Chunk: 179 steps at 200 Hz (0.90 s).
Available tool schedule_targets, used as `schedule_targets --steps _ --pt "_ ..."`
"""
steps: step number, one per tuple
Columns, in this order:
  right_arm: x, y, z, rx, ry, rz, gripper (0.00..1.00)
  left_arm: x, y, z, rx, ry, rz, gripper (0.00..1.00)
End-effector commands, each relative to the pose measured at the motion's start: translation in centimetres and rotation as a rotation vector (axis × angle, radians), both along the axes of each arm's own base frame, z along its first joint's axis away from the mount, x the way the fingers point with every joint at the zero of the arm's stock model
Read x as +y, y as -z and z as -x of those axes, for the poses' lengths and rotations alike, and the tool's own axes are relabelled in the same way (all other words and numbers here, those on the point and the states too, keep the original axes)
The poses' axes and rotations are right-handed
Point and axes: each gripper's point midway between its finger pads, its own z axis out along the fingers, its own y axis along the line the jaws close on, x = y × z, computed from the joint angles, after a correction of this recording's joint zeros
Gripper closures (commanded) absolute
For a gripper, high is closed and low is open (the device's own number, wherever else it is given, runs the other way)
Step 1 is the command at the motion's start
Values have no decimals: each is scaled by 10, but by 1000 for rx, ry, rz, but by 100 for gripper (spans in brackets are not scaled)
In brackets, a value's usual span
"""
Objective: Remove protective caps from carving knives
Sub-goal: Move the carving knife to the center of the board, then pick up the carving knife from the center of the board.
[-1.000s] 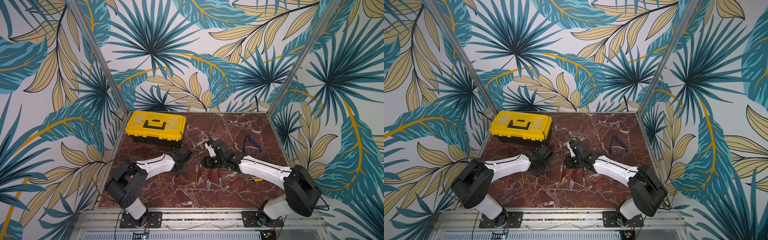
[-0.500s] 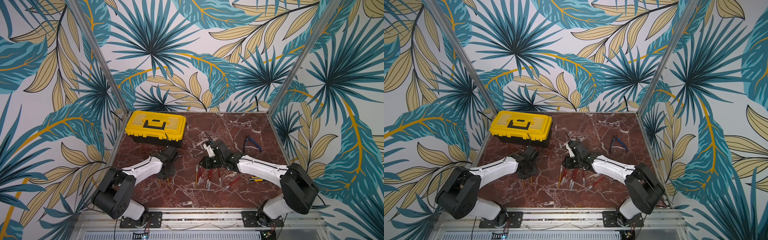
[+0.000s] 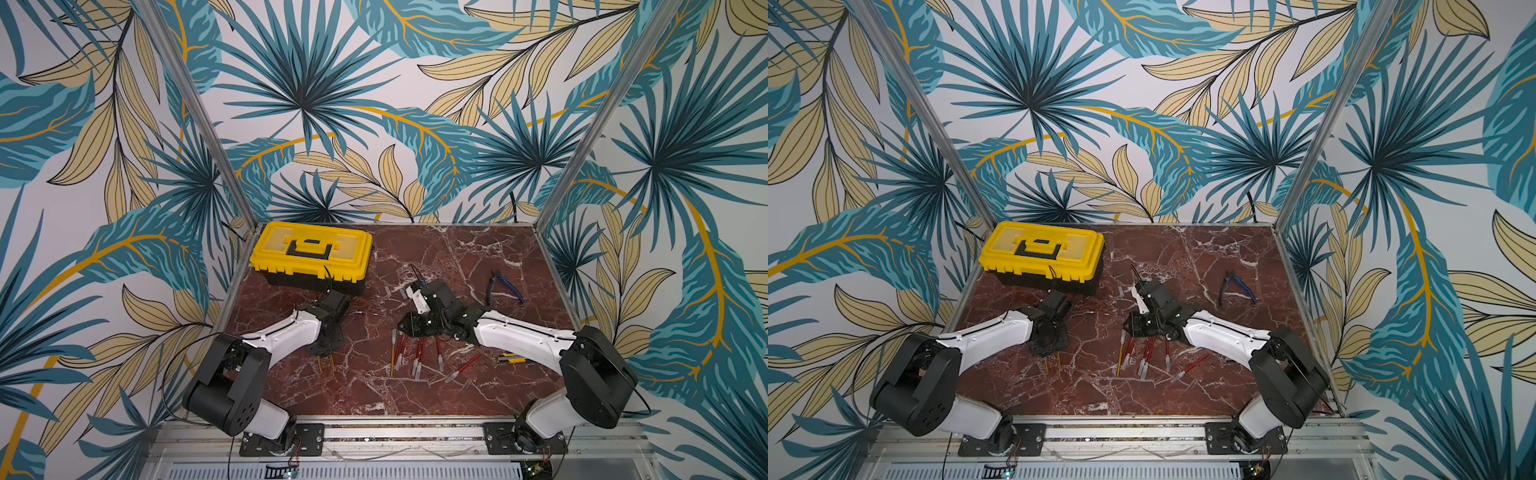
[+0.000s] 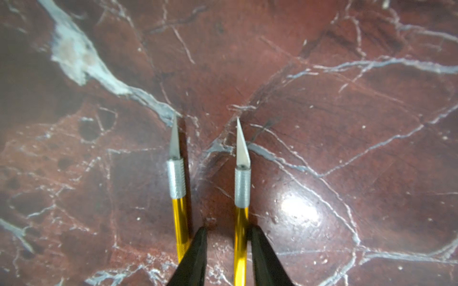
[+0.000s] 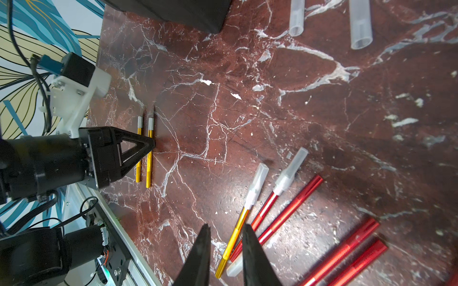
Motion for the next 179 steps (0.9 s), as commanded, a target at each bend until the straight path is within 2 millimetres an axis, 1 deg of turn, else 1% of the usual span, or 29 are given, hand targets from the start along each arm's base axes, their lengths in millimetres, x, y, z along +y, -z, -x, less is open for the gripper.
schedule_targets --steps 1,26,43,97,118,127,137,154,179 --pt "-6 19 6 34 9 38 75 0 1 -1 18 0 -3 62" --pt "-7 25 7 40 11 55 75 -3 -5 -2 3 1 20 55" --pt "-8 28 7 43 12 67 75 -6 -12 -6 -22 3 39 51" --pt "-6 35 9 51 10 85 75 -14 -32 -16 -77 8 85 49" --pt "-6 37 10 53 8 89 75 -18 -37 -17 -89 12 107 49" --pt "-6 37 10 55 9 92 75 -16 -40 -15 -95 7 107 49" --pt "-6 38 11 57 5 95 75 -10 -43 -11 -99 -12 88 49" --pt "-5 38 10 56 4 96 75 9 -48 -1 -111 -63 30 48" --pt "-3 38 11 53 -3 96 75 37 -50 12 -122 -151 3 43"
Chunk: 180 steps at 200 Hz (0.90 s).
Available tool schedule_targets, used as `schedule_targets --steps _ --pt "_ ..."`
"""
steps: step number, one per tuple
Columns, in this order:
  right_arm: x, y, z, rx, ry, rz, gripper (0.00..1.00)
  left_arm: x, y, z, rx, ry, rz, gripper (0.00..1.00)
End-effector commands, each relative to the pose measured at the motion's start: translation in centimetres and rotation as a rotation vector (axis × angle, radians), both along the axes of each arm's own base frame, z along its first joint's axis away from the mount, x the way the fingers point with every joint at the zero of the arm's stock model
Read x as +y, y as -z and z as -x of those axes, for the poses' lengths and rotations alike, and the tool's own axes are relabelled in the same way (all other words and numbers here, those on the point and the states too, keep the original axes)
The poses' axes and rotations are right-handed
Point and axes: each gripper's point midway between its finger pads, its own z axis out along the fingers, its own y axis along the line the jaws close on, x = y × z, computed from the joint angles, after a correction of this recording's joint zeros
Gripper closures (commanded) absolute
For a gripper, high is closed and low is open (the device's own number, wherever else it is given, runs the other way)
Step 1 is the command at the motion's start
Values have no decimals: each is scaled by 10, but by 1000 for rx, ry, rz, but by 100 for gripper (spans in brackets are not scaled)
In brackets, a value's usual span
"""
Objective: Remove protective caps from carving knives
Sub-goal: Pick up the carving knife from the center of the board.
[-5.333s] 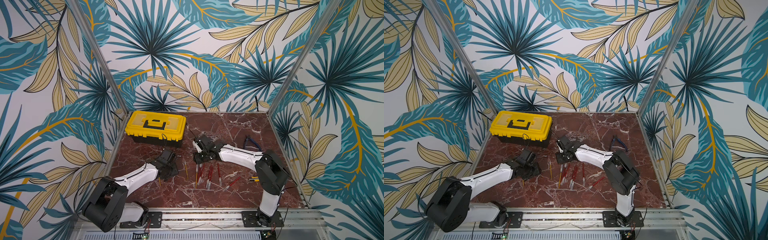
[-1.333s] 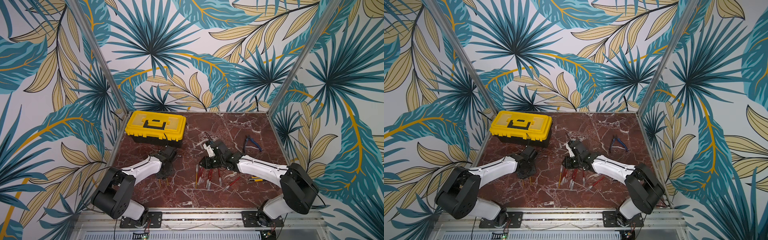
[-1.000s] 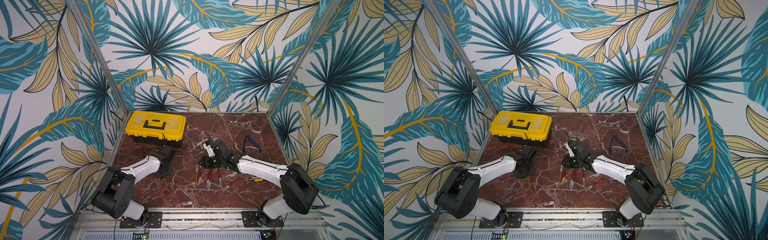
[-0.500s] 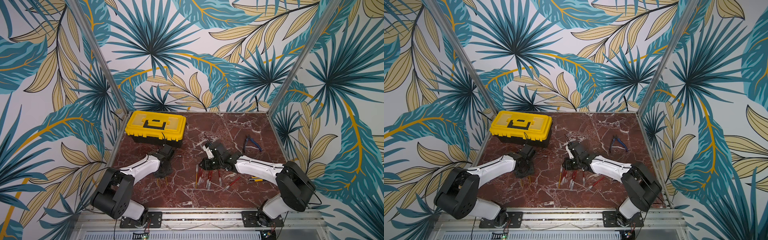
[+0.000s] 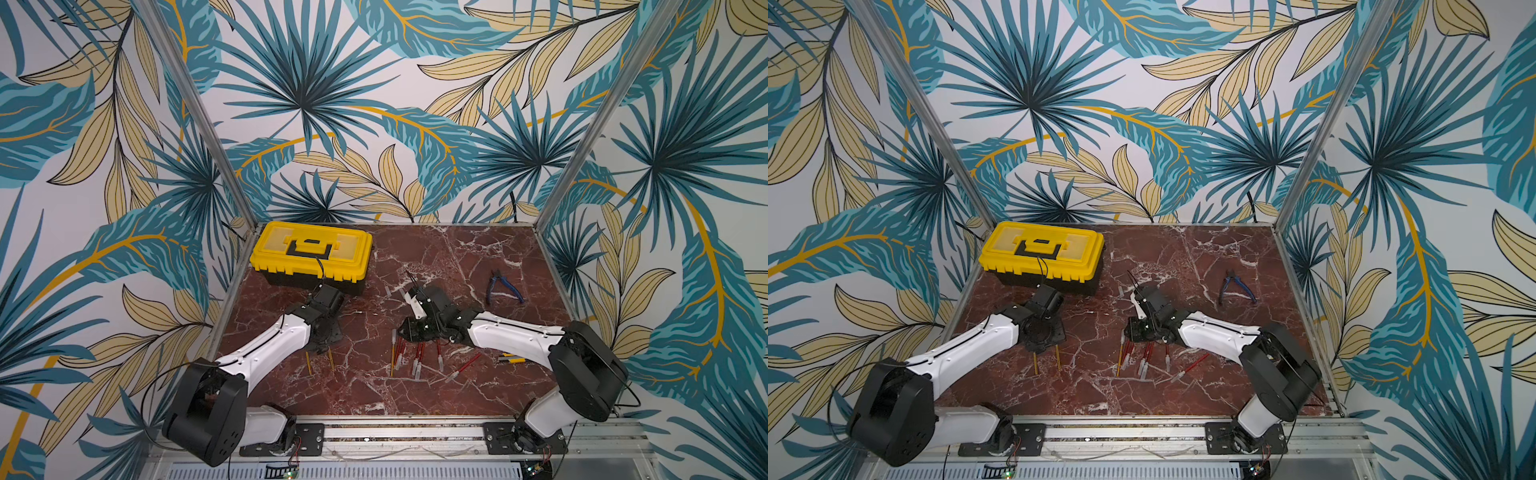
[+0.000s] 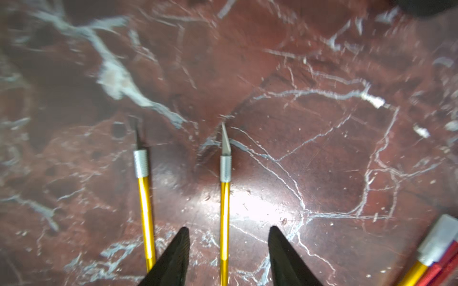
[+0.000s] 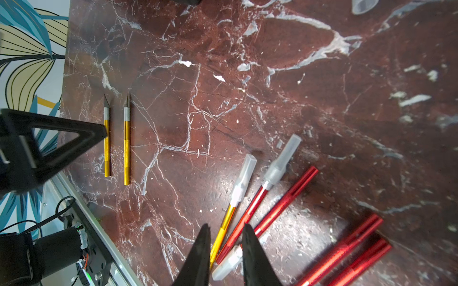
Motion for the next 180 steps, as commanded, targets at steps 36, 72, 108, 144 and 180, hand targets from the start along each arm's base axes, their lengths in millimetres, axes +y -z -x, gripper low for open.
schedule_targets --steps 36,72,108,144,180 --pt "-3 13 8 20 -9 39 75 71 4 30 -23 -248 -57 62" --pt "-5 16 10 24 -11 50 75 76 6 27 -26 -279 -4 85" --pt "-6 20 10 27 -9 59 75 62 2 19 -20 -240 92 88" --pt "-16 38 11 65 -6 180 75 19 -35 -1 -152 -57 146 82" --pt "-15 38 6 52 -6 231 75 -36 -69 -8 -238 102 138 68"
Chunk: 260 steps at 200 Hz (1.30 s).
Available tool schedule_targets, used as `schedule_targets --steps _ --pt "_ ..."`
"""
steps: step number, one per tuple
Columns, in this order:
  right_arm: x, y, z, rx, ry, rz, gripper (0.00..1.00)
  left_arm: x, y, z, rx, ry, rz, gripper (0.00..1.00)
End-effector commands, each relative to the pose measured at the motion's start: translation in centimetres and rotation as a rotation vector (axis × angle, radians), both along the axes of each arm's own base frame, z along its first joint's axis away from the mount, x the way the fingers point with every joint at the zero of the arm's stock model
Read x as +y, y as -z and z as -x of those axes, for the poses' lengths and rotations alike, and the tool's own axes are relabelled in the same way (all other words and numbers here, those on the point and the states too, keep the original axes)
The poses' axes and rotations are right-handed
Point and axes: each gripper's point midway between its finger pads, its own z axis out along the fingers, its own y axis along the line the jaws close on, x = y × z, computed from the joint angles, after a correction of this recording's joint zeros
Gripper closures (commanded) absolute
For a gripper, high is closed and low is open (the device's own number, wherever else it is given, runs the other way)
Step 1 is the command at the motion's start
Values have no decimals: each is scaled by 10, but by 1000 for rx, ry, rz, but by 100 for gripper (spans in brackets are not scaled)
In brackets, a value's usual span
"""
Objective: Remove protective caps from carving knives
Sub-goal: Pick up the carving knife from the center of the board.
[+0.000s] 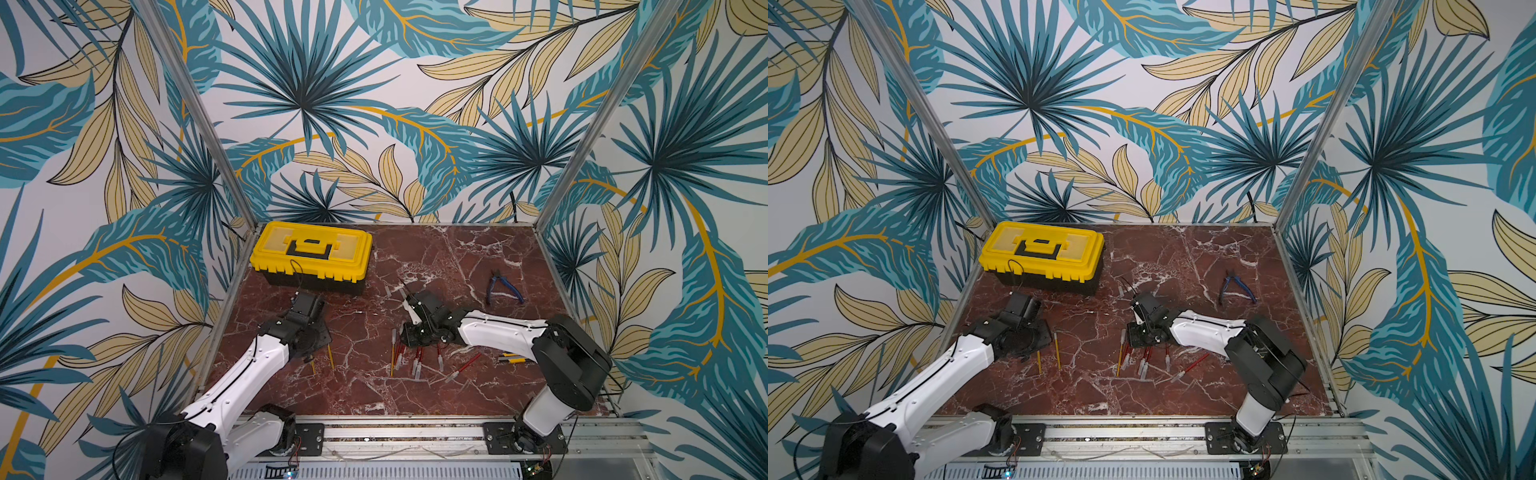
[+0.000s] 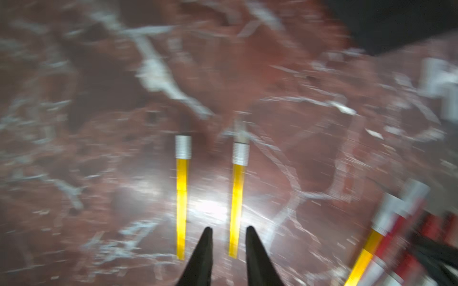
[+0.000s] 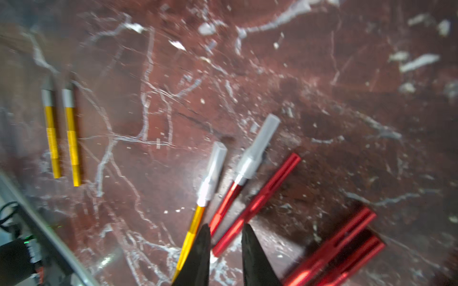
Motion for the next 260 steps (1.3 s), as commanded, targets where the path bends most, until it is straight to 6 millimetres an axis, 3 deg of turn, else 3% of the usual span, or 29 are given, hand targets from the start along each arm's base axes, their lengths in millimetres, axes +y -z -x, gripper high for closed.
schedule_targets --steps 1,32,71,115,157,209,260 --pt "-4 -2 -2 -14 -9 66 74 -25 -34 -18 -113 41 8 68" --pt "-6 -15 -5 -48 -6 70 75 -71 -25 -14 -103 148 -29 52" --pt "-23 -36 -9 -89 27 74 76 -136 -5 -10 -85 289 -25 51" --pt "-59 -45 -13 -55 128 -36 75 -182 19 -12 -62 363 41 46" --pt "-80 -46 -10 -46 174 -55 75 -199 41 -12 -7 392 32 54" --pt "-76 -43 -12 -28 175 -84 75 -204 59 -10 35 400 7 56" --pt "-76 -42 -13 -26 169 -78 75 -197 73 -9 74 376 -38 67"
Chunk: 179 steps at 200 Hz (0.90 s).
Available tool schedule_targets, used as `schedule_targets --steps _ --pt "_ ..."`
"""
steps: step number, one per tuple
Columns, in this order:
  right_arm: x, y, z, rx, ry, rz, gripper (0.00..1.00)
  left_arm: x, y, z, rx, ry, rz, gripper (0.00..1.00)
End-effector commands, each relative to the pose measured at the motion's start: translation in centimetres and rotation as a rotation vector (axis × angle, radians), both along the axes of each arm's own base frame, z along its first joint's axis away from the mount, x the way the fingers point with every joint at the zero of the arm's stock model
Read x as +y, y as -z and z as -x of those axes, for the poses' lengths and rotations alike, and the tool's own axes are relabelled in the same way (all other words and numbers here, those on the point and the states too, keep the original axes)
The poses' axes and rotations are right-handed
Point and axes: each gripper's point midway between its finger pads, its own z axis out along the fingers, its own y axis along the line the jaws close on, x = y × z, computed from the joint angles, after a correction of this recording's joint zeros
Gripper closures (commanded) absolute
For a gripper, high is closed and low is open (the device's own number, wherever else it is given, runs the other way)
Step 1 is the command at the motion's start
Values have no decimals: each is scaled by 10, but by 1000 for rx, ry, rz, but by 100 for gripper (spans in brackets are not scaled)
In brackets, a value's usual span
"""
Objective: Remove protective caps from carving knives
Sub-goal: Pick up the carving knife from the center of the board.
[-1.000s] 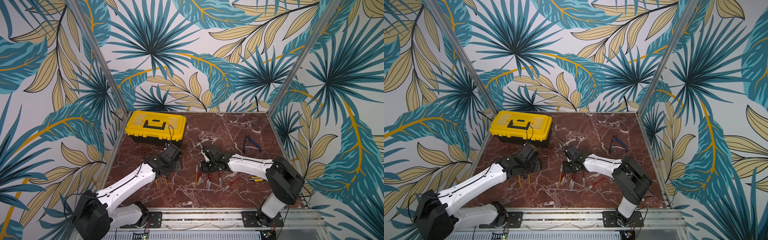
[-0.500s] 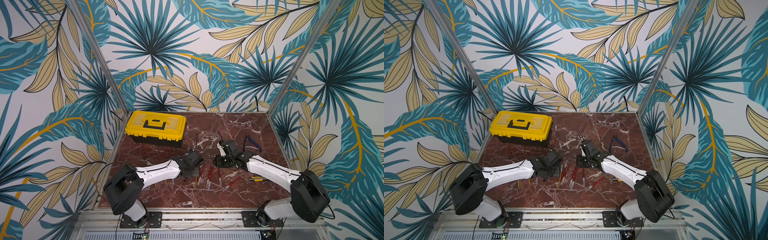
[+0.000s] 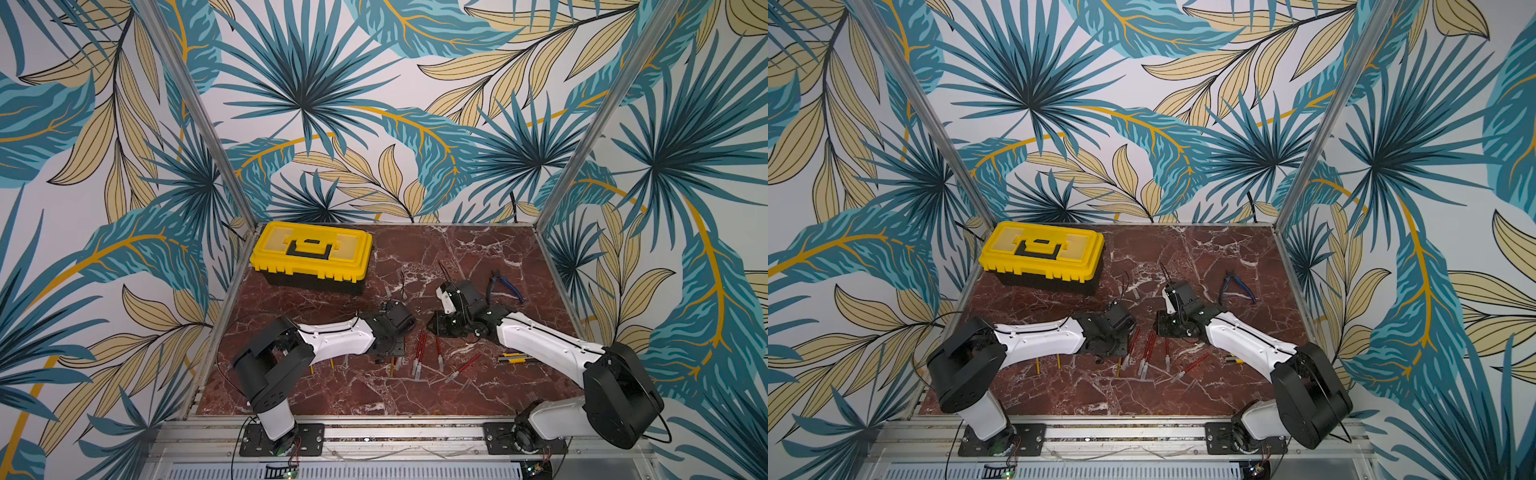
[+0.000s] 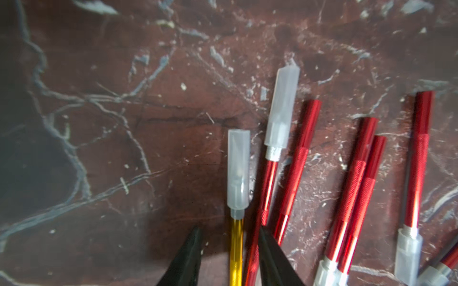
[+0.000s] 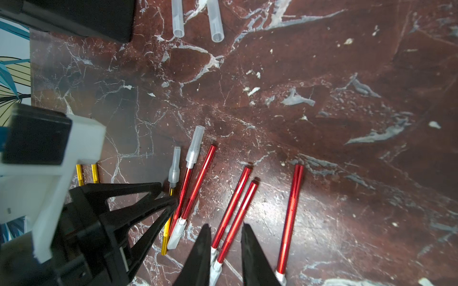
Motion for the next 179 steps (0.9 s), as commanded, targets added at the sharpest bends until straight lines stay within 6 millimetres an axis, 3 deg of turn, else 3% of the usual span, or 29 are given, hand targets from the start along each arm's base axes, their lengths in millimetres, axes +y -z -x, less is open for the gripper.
schedule_targets --steps 1,49,95,139,179 --pt "-2 7 3 22 -2 6 75 -6 -3 -6 -8 -11 -3 68" --pt "-1 11 3 29 -4 8 76 -6 1 -7 1 -13 -19 72" --pt "0 16 3 43 -9 6 76 -7 -7 -7 -11 -14 1 72" --pt "4 22 4 63 -14 -8 75 -2 -20 -8 -37 -20 2 63" --pt "4 21 3 63 -16 -3 75 5 -17 -5 -35 -27 -18 66"
